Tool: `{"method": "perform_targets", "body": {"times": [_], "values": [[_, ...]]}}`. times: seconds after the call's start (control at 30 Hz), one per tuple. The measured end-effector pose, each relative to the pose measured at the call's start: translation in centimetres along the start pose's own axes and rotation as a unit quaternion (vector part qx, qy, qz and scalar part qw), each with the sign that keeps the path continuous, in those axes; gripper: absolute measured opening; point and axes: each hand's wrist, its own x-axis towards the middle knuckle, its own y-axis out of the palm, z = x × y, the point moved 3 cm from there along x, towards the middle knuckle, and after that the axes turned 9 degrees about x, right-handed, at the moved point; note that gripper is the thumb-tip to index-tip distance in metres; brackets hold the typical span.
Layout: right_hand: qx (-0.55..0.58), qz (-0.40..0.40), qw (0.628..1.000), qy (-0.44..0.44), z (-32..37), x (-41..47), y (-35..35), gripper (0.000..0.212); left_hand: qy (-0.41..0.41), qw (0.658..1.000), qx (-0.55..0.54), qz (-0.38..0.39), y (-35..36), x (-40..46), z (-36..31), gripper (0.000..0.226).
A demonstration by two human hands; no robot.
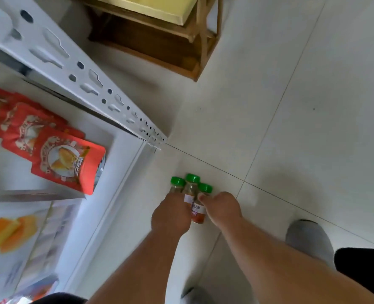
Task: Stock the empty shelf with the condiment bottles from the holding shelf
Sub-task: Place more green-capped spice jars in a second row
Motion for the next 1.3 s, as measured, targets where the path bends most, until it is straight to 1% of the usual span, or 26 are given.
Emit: {"method": "perform_targets", "body": {"times": [0.13,0.2,0.27,0.37,0.47,0.57,0.67,0.77,0.87,0.97,1.0,1.07,1.2,1.3], "values": [[-0.023,-0.01,1.0,-0.004,-0.9,1.4,0.9,0.056,0.021,0.999,0.028,-0.024,1.2,0.4,-0.9,0.016],[-0.028,-0.018,0.999,-0.001,-1.5,1.5,0.8,0.059,0.031,0.998,0.045,-0.041,1.6,0.2,-0.9,0.018],[-0.017,-0.028,0.999,0.005,-2.1,1.4,0.3,0.057,0.047,0.995,0.066,-0.055,1.9,-0.2,-1.1,0.02],[0.015,-0.053,0.998,0.017,-3.2,1.1,-0.9,0.049,0.046,0.994,0.006,-0.097,1.7,-0.4,-1.3,0.024],[0.028,-0.061,0.998,0.017,-3.8,0.9,-1.5,0.042,0.018,0.99,-0.054,-0.13,0.9,1.1,-0.8,0.024],[0.074,-0.049,0.996,0.015,-3.6,1.3,-1.4,0.04,0.012,0.994,-0.041,-0.098,0.7,3.2,-0.6,0.026],[0.087,-0.035,0.995,0.013,-2.6,1.4,-1.2,0.043,0.009,0.998,-0.03,-0.058,0.9,4.4,-1.4,0.026],[0.107,-0.044,0.993,0.013,-2.2,1.2,-1.3,0.036,0.021,0.996,-0.067,-0.048,1.0,4.7,-2.1,0.024],[0.12,-0.031,0.992,0.004,-2.1,0.7,-1.3,0.031,0.023,0.995,-0.098,-0.027,1.3,5.0,-2.2,0.032],[0.144,0.008,0.99,0.004,-2.3,0.8,-0.5,0.016,0.012,0.995,-0.094,0.028,1.9,5.7,-2.5,0.042],[0.165,0.009,0.986,0.005,-2.3,0.8,-0.3,0.011,0.006,0.994,-0.094,0.046,2.1,6.0,-2.6,0.04],[0.2,0.006,0.98,0.005,-2.5,0.9,-0.2,0.01,-0.003,0.992,-0.11,0.065,2.4,6.5,-2.6,0.037],[0.232,0.033,0.972,-0.019,-1.8,-0.3,-1.8,0.016,-0.01,0.981,-0.175,0.079,0.9,5.8,-2.5,0.028],[0.222,0.039,0.973,-0.046,0.3,-2.8,-4.4,0.014,-0.012,0.977,-0.206,0.058,-2.5,2.9,-2.5,0.027]]}}
